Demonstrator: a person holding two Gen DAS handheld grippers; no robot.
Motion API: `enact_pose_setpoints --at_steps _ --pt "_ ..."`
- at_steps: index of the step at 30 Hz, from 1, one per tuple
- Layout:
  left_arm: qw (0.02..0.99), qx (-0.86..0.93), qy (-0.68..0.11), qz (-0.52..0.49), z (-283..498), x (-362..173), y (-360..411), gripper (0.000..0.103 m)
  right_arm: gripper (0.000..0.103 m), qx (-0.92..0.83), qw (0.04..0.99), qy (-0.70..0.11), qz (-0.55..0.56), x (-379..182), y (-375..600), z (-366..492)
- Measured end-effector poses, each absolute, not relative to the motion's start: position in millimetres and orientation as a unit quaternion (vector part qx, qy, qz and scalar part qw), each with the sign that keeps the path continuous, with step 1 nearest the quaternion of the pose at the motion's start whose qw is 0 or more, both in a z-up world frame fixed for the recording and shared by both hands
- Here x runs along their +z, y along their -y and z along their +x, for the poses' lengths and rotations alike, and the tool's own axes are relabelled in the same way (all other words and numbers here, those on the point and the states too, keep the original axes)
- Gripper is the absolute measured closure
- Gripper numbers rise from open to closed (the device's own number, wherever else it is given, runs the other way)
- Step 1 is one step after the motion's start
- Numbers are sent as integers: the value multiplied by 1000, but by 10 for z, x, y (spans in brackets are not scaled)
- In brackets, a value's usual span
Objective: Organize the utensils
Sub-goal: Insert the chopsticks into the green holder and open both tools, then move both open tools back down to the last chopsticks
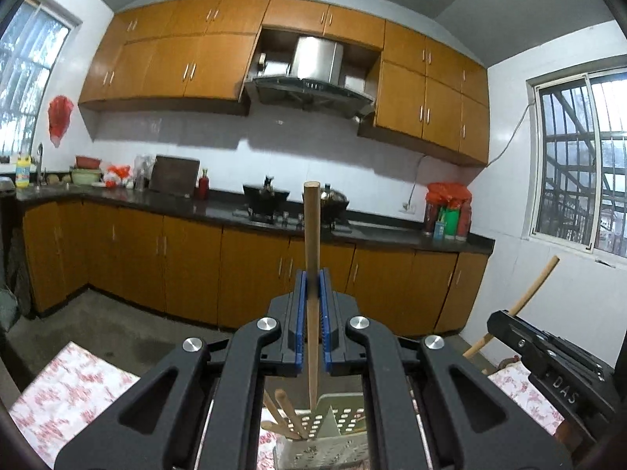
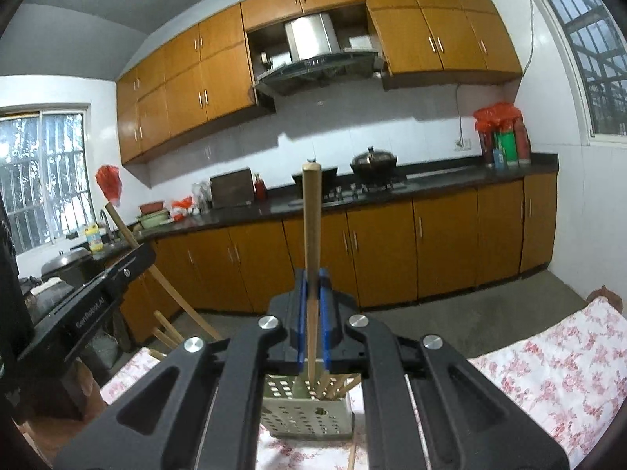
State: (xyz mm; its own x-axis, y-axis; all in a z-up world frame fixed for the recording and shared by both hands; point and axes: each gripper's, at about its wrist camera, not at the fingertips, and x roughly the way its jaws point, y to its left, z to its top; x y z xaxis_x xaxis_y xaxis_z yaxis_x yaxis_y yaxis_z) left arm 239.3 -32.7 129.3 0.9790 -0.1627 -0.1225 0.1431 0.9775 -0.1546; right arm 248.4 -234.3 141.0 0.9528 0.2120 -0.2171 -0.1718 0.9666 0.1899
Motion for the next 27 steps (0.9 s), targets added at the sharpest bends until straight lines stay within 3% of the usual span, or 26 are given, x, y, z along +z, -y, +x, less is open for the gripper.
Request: enact_pose_setpoints --at_steps 8,12,21,27 --pt "987 -90 -103 -83 2427 1109 281 94 93 96 982 -139 81 1276 2292 2552" --pt "988 -84 -100 -80 2355 1177 233 75 93 95 983 -133 82 1321 2311 2483" --pt "989 -69 -102 -85 2066 1319 68 72 81 67 988 -112 86 1417 2553 2037" --pt "986 -36 -139 -85 1752 1074 -201 66 78 28 978 -180 103 922 2885 1841"
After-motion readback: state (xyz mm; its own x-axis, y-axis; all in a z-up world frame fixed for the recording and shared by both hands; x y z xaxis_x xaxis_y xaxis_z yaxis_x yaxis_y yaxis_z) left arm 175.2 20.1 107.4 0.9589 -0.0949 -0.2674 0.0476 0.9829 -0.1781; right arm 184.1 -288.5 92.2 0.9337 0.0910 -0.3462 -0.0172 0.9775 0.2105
